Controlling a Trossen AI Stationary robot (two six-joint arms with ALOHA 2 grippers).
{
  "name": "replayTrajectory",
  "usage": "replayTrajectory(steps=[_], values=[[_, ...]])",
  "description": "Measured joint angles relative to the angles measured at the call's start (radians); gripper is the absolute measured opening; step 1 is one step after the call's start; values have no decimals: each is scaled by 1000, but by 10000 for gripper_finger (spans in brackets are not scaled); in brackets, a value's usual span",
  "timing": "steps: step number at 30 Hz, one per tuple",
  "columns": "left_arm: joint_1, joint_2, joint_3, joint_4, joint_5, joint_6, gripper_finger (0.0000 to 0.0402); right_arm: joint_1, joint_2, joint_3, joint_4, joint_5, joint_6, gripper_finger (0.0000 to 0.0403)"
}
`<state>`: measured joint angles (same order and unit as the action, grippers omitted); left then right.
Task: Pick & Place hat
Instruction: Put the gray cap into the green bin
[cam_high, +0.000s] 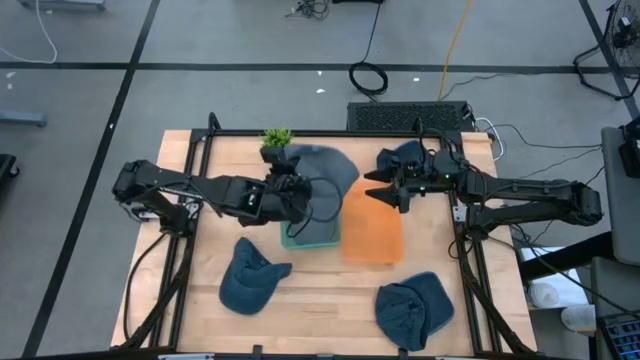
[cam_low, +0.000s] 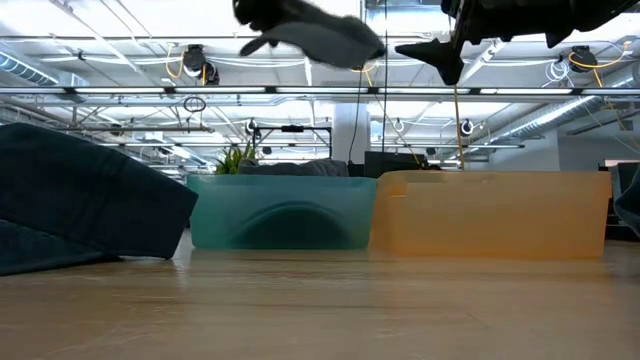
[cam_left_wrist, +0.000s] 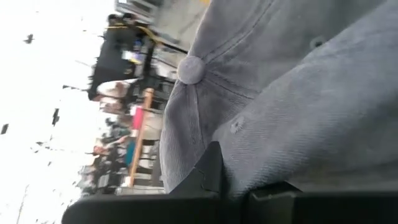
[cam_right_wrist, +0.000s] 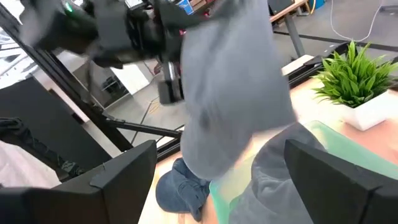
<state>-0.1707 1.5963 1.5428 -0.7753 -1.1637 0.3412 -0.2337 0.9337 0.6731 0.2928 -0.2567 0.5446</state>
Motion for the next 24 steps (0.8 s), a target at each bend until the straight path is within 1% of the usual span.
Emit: replayTrajectory(steps=[2, 8, 12, 18, 24], values=[[-2, -1, 16, 70, -25, 48, 3, 4, 0, 0, 4, 0, -24, 339], [-9, 0, 37, 282, -28, 241, 3, 61, 0, 0, 67, -1, -150, 339], [-16, 0, 37, 407, -27, 343, 3, 101, 5, 0, 146, -5, -193, 339], [-15, 0, 37, 497, -26, 364, 3, 165, 63, 0, 275, -7, -228, 339], [-18, 0, 37, 512, -30, 353, 3, 180, 148, 0, 360, -7, -229, 338]])
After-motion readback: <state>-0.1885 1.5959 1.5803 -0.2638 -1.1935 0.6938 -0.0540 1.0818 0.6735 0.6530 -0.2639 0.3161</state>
